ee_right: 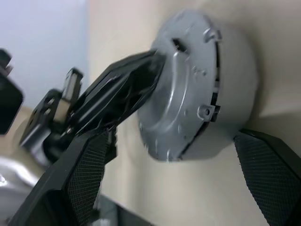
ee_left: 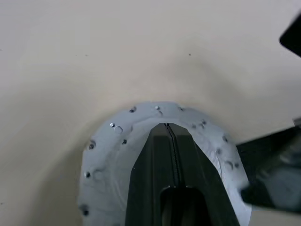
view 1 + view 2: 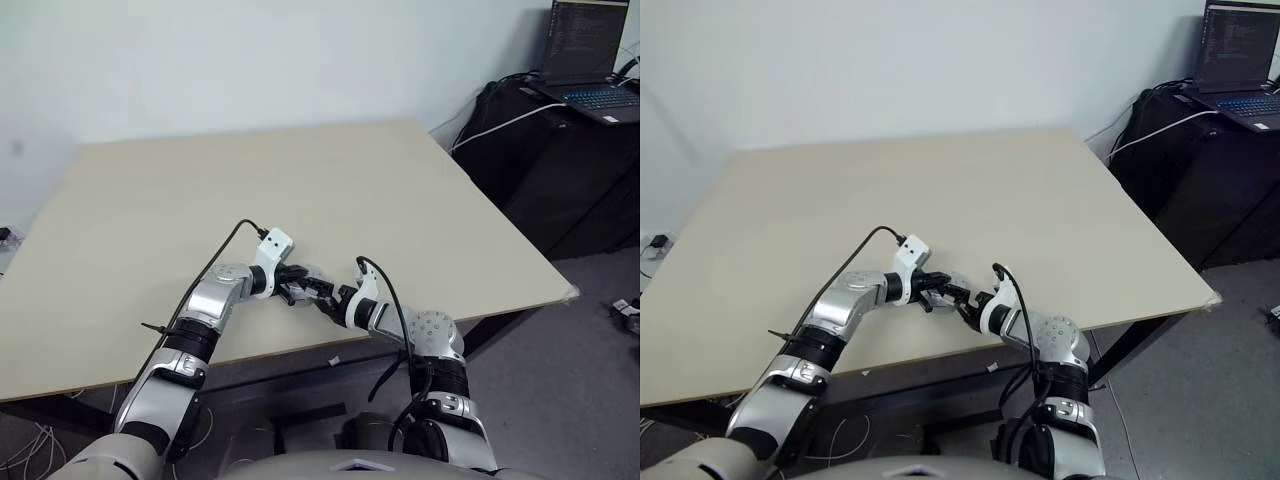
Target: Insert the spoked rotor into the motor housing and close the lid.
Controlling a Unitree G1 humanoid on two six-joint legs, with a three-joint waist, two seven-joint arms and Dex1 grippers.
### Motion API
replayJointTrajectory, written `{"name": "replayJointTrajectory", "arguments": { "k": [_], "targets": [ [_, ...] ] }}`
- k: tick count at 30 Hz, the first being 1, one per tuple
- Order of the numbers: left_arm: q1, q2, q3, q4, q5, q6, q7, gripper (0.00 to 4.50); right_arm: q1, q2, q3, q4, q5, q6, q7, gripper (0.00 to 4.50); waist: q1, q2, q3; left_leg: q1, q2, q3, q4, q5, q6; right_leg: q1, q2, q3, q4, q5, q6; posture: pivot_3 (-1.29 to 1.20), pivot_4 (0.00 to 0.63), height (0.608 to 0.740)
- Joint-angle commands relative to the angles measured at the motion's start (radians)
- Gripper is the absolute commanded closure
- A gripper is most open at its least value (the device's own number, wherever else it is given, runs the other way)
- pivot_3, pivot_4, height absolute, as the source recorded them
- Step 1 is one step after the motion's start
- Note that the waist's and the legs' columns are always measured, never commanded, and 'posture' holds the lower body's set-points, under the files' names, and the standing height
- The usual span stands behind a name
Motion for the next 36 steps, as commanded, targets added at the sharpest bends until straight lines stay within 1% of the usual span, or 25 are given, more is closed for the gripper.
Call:
{"name": "replayJointTrajectory", "arguments": {
  "k": [1, 5, 12, 15, 17, 18, 21, 24, 27, 36],
  "targets": [
    [0.03, 0.006, -0.017, 0.02, 0.017, 0.022, 0.003, 4.5, 0.021, 0.085, 0.013, -0.052, 0.082, -0.04, 0.068, 0.01, -0.001, 0.0, 0.0, 0.0, 0.0, 0.0, 0.0, 0.0, 0.0, 0.0, 0.0, 0.0, 0.0, 0.0, 0.0, 0.0, 0.0, 0.74],
    [0.038, 0.009, -0.011, 0.018, 0.016, 0.025, 0.009, 4.5, 0.022, 0.091, -0.011, -0.057, 0.09, -0.076, 0.061, 0.01, -0.001, 0.0, 0.0, 0.0, 0.0, 0.0, 0.0, 0.0, 0.0, 0.0, 0.0, 0.0, 0.0, 0.0, 0.0, 0.0, 0.0, 0.74],
    [0.057, 0.024, 0.012, 0.015, 0.013, 0.025, 0.022, 4.5, 0.027, 0.092, -0.006, -0.042, 0.073, -0.089, 0.017, 0.01, -0.001, 0.0, 0.0, 0.0, 0.0, 0.001, 0.0, 0.0, 0.0, 0.0, 0.0, 0.0, 0.0, 0.0, 0.0, 0.0, 0.0, 0.74],
    [0.068, 0.03, 0.025, 0.01, 0.011, 0.027, 0.028, 4.5, 0.016, 0.112, -0.023, -0.016, 0.047, -0.102, -0.078, 0.01, -0.001, 0.0, 0.0, 0.0, 0.0, 0.001, 0.0, 0.0, 0.0, 0.0, 0.0, 0.0, 0.0, 0.0, 0.0, 0.0, 0.0, 0.74],
    [0.075, 0.034, 0.033, 0.009, 0.008, 0.026, 0.032, 4.5, 0.012, 0.122, -0.028, -0.014, 0.061, -0.11, -0.106, 0.01, -0.001, 0.0, 0.0, 0.0, 0.0, 0.001, 0.0, 0.0, 0.0, 0.0, 0.0, 0.0, 0.0, 0.0, 0.0, 0.0, 0.0, 0.74],
    [0.077, 0.035, 0.035, 0.009, 0.008, 0.026, 0.033, 4.5, 0.012, 0.121, -0.019, -0.021, 0.071, -0.108, -0.1, 0.01, -0.001, 0.0, 0.0, 0.0, 0.0, 0.0, 0.0, 0.0, 0.0, 0.0, 0.0, 0.0, 0.0, 0.0, 0.0, 0.0, 0.0, 0.74],
    [0.082, 0.037, 0.04, 0.007, 0.008, 0.027, 0.036, 4.5, 0.028, 0.096, 0.06, -0.068, 0.076, -0.112, -0.023, 0.01, -0.004, 0.0, 0.0, 0.002, 0.0, 0.001, 0.0, 0.0, 0.0, 0.0, 0.0, 0.0, 0.0, 0.0, 0.0, 0.0, 0.0, 0.74],
    [0.086, 0.036, 0.045, 0.003, 0.008, 0.031, 0.039, 4.5, 0.038, 0.087, 0.09, -0.094, 0.079, -0.126, 0.031, 0.01, -0.012, 0.0, 0.0, 0.003, 0.001, 0.001, 0.0, 0.0, 0.0, 0.0, 0.001, 0.001, 0.001, 0.0, 0.0, 0.0, 0.0, 0.74],
    [0.088, 0.037, 0.049, 0.002, 0.007, 0.032, 0.043, 4.5, 0.039, 0.086, 0.096, -0.097, 0.067, -0.135, 0.03, 0.01, -0.013, 0.0, 0.0, 0.005, 0.002, 0.0, 0.0, 0.0, 0.0, 0.0, 0.003, 0.001, 0.001, 0.0, 0.0, 0.0, 0.0, 0.74],
    [0.091, 0.038, 0.051, 0.0, 0.01, 0.033, 0.046, 4.5, 0.037, 0.079, 0.113, -0.086, 0.012, -0.159, -0.01, 0.01, -0.016, 0.0, 0.0, 0.005, 0.002, 0.0, 0.0, 0.0, -0.001, -0.001, 0.003, 0.002, 0.001, 0.0, 0.0, 0.0, 0.0, 0.74]
  ]
}}
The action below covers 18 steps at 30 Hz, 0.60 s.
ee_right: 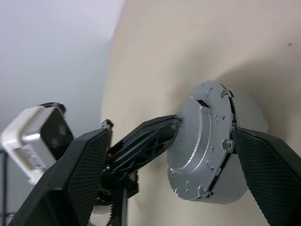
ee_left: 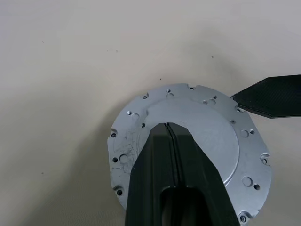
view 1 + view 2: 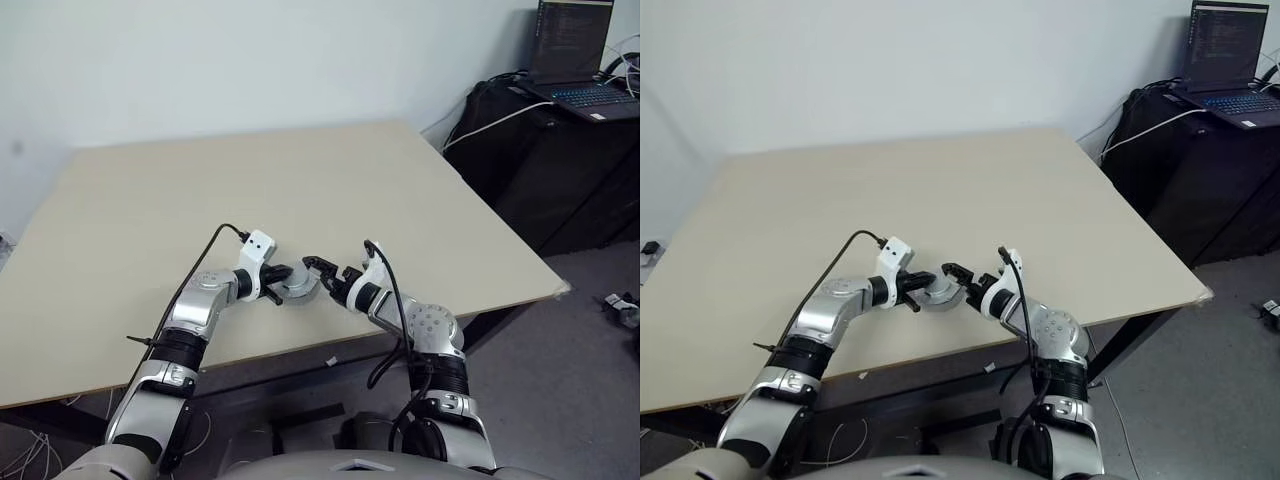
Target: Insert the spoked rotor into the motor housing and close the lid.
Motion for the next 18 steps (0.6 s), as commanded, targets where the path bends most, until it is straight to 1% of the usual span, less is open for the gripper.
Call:
{"name": "replayJointTrajectory", "arguments": {
  "k": [1, 8, 18],
  "targets": [
    [0.025, 0.011, -0.022, 0.039, 0.021, 0.033, 0.01, 4.5, 0.039, 0.079, 0.067, -0.021, 0.0, -0.021, 0.001, 0.01, 0.0, 0.0, 0.0, 0.0, 0.0, 0.0, 0.0, 0.0, 0.0, 0.0, 0.0, 0.0, 0.0, 0.0, 0.0, 0.0, 0.0, 0.74],
    [0.024, 0.011, -0.024, 0.037, 0.021, 0.034, 0.009, 4.5, 0.033, 0.073, 0.074, -0.008, -0.048, -0.052, -0.036, 0.01, 0.001, 0.0, 0.0, 0.0, -0.001, 0.0, 0.0, 0.0, 0.0, -0.001, -0.001, 0.0, -0.001, 0.0, 0.0, 0.0, 0.0, 0.74],
    [0.024, 0.012, -0.025, 0.037, 0.02, 0.033, 0.008, 4.5, 0.03, 0.072, 0.087, 0.001, -0.075, -0.073, -0.06, 0.01, 0.006, 0.0, 0.0, 0.0, -0.001, 0.0, 0.0, 0.0, 0.0, -0.001, -0.002, 0.0, -0.001, 0.0, 0.0, 0.0, 0.0, 0.74]
  ]
}}
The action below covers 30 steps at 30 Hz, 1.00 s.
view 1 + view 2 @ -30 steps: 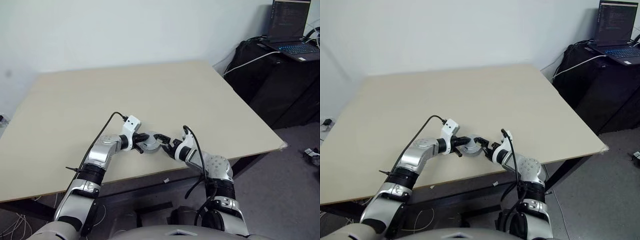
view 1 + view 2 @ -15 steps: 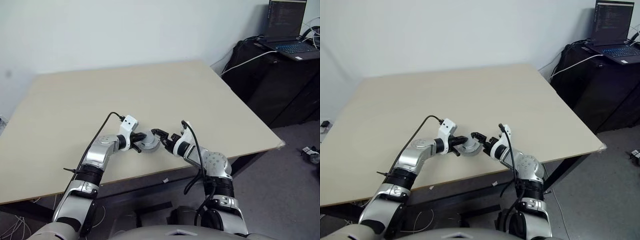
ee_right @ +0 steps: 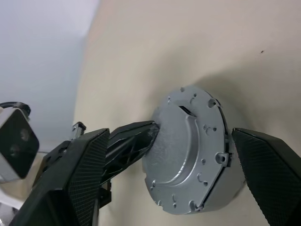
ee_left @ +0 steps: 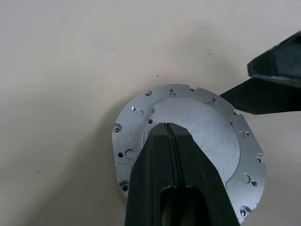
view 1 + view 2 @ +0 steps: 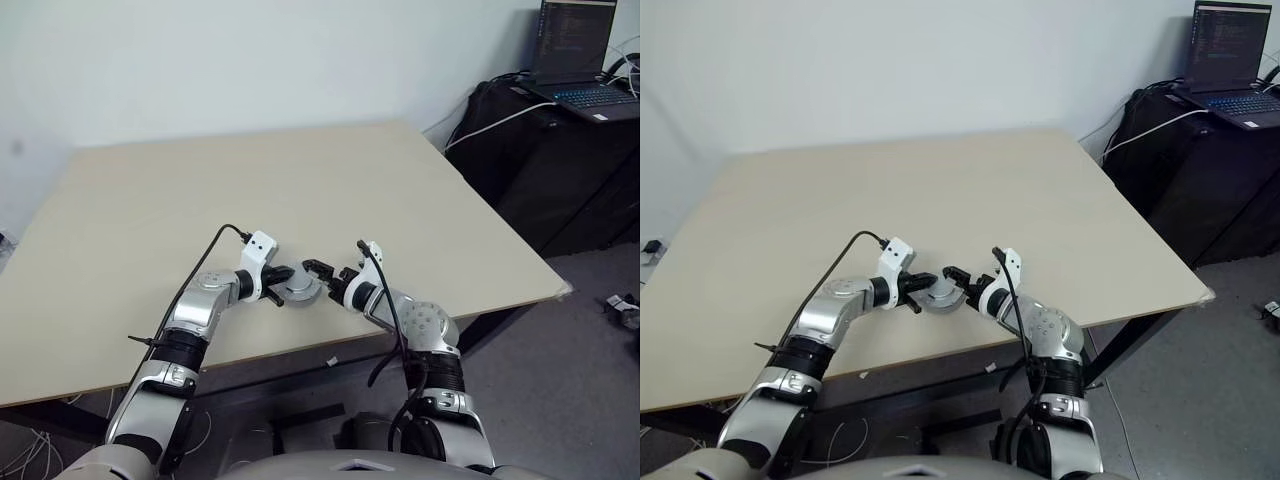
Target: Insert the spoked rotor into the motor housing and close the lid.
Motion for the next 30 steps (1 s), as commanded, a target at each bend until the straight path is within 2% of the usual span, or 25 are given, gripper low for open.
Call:
{"name": "replayJointTrajectory", "arguments": {
  "k": [1, 30],
  "targets": [
    [0.024, 0.013, -0.02, 0.039, 0.02, 0.033, 0.009, 4.5, 0.04, 0.071, 0.04, -0.009, -0.002, -0.02, -0.013, 0.01, 0.002, 0.0, 0.0, 0.0, 0.0, 0.0, 0.0, 0.0, 0.0, 0.0, 0.0, 0.0, 0.0, 0.0, 0.0, 0.0, 0.0, 0.74],
    [0.03, 0.007, -0.027, 0.032, 0.018, 0.037, 0.011, 4.5, 0.028, 0.046, 0.134, 0.026, -0.117, 0.009, -0.044, 0.01, 0.007, 0.0, 0.0, 0.0, 0.0, 0.0, 0.0, 0.0, 0.0, 0.0, 0.0, 0.0, 0.0, 0.0, 0.0, 0.0, 0.0, 0.74]
  ]
}}
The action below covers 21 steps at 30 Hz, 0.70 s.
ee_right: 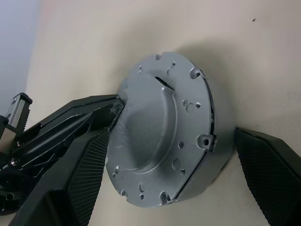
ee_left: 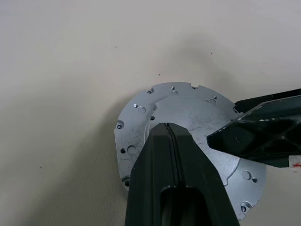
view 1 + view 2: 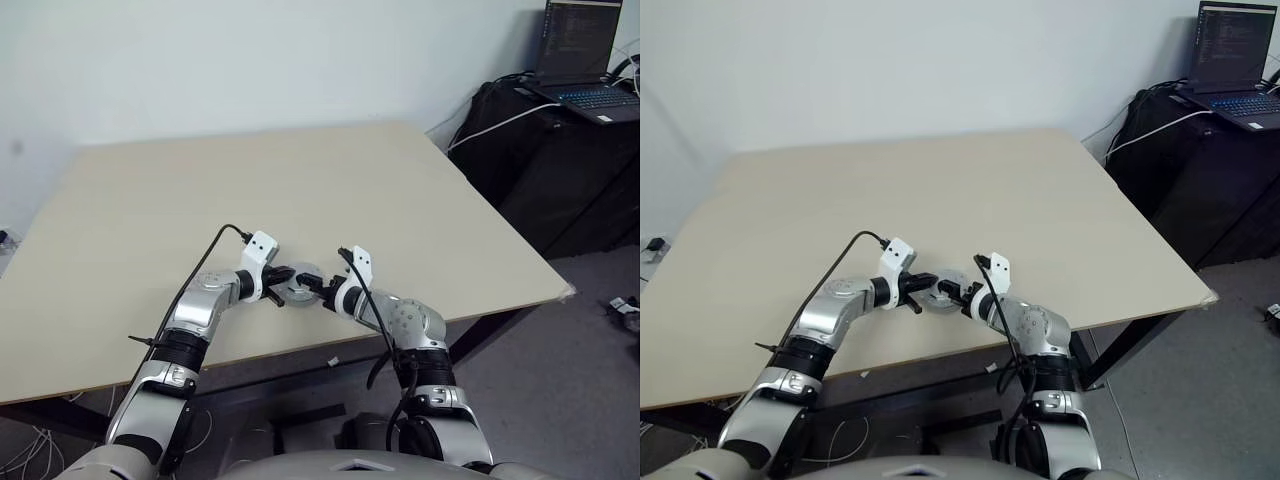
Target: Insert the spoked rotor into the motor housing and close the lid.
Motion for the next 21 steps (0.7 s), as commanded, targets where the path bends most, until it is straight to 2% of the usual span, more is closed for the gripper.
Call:
{"name": "replayJointTrajectory", "arguments": {
  "k": [1, 8, 14, 21],
  "targets": [
    [0.028, 0.009, -0.02, 0.038, 0.019, 0.036, 0.01, 4.5, 0.044, 0.049, 0.033, -0.012, 0.011, 0.02, 0.014, 0.01, 0.0, 0.0, 0.0, 0.0, 0.0, 0.0, 0.0, 0.0, 0.0, 0.0, 0.0, 0.0, 0.0, 0.0, 0.0, 0.0, 0.0, 0.74],
    [0.031, 0.007, -0.019, 0.033, 0.018, 0.038, 0.012, 4.5, 0.031, 0.089, -0.073, 0.002, 0.165, 0.125, 0.08, 0.01, 0.0, 0.0, 0.0, 0.0, 0.0, 0.0, 0.0, 0.0, 0.0, 0.0, 0.0, 0.0, 0.0, 0.0, 0.0, 0.0, 0.0, 0.74],
    [0.037, 0.01, -0.017, 0.027, 0.016, 0.042, 0.012, 4.5, 0.019, 0.101, -0.142, 0.019, 0.226, 0.068, 0.119, 0.01, 0.0, 0.0, 0.0, 0.0, 0.0, 0.0, 0.0, 0.0, 0.0, 0.0, 0.0, 0.0, 0.0, 0.0, 0.0, 0.0, 0.0, 0.74],
    [0.039, 0.011, -0.019, 0.023, 0.018, 0.045, 0.011, 4.5, 0.023, 0.115, -0.159, 0.033, 0.242, 0.016, 0.081, 0.01, 0.002, 0.001, 0.001, -0.001, 0.0, 0.0, -0.001, 0.0, 0.0, 0.0, 0.0, -0.001, -0.001, 0.0, 0.0, 0.0, 0.0, 0.74]
  ]
}}
